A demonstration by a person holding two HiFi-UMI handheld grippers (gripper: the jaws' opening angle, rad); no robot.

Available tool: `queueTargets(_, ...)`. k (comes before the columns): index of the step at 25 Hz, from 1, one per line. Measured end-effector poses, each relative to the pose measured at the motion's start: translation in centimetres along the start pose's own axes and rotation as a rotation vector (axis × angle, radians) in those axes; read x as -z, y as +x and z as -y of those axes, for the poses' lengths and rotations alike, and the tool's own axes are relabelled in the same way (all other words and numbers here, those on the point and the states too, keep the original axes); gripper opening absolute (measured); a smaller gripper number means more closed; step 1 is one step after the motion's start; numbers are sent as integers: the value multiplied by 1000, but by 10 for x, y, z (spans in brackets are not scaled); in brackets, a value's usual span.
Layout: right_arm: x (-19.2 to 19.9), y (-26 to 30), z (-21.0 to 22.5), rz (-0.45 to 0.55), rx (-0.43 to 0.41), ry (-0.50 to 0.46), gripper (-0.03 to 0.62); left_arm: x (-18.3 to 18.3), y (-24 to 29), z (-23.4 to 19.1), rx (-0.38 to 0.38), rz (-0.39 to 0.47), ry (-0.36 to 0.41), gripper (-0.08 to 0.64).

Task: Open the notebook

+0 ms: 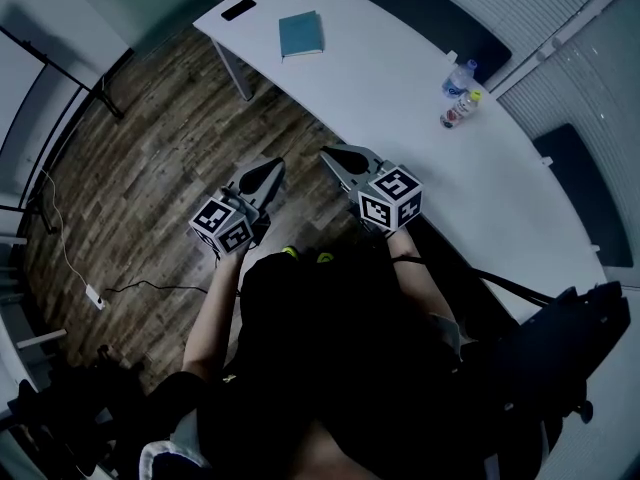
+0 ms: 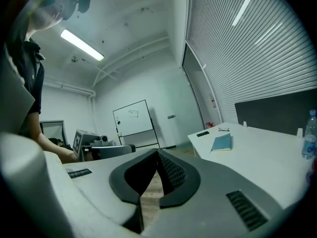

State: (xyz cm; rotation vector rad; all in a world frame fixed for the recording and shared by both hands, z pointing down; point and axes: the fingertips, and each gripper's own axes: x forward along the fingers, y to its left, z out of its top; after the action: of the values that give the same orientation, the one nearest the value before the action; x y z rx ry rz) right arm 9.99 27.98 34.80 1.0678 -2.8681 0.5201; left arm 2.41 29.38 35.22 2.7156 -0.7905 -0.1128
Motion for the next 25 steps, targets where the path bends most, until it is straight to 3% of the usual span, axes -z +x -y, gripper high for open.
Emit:
queueTargets(10, 13, 3, 16, -28, -3, 39, 26, 7, 11, -9, -17, -8, -33, 6)
queueTargets(25, -2, 94, 78, -64, 67, 35, 26, -14, 58, -111, 55, -14, -48, 6)
